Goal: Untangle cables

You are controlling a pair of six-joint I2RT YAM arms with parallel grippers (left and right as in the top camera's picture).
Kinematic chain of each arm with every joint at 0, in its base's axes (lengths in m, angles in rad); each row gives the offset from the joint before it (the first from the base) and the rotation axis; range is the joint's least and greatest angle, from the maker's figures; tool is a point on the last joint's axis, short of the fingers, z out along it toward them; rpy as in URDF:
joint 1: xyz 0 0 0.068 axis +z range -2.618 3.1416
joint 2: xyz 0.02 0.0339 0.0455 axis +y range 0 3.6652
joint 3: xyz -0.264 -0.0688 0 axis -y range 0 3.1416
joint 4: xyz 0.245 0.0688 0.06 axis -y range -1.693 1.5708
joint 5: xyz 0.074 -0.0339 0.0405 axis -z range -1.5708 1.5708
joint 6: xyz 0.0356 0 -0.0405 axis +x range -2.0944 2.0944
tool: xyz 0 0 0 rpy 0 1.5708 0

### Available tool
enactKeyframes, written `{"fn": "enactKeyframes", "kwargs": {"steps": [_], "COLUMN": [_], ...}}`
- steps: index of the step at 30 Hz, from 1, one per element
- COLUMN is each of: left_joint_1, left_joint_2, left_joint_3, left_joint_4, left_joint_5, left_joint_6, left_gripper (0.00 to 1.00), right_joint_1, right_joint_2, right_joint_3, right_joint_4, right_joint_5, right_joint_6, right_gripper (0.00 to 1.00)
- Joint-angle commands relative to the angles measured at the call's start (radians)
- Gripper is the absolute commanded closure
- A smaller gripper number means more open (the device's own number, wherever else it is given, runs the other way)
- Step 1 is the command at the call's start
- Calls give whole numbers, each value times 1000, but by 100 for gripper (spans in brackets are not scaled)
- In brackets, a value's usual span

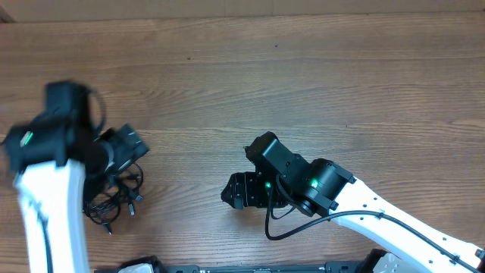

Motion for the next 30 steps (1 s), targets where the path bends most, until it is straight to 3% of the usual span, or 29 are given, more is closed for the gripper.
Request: {"fn": "enactKeyframes", "kwargs": {"steps": [1,8,11,14,24,30], "left_joint_1": [91,196,214,234,372,436], "left_joint_2": [-181,-354,-348,-298,-20,117], "left_joint_3": [4,-219,-343,-423,-441,-442], "left_joint_4": [-11,11,104,194,196,225], "left_joint_5": [-51,-190,-196,-211,-291,-373], "left_joint_6": [-64,-347,-369,-396,-700,-761], "left_gripper": [0,0,0,0,0,14], "right_joint_1": [6,6,6,6,6,6], "right_joint_2": [0,0,0,0,0,0], "right_joint_3": [0,0,0,0,0,0], "right_joint_4": [3,6,-7,-28,-53,-53], "right_joint_5": [39,41,41,42,47,68], "right_joint_6": [1,0,0,0,0,0], "right_gripper": [21,20,19,18,15,14]}}
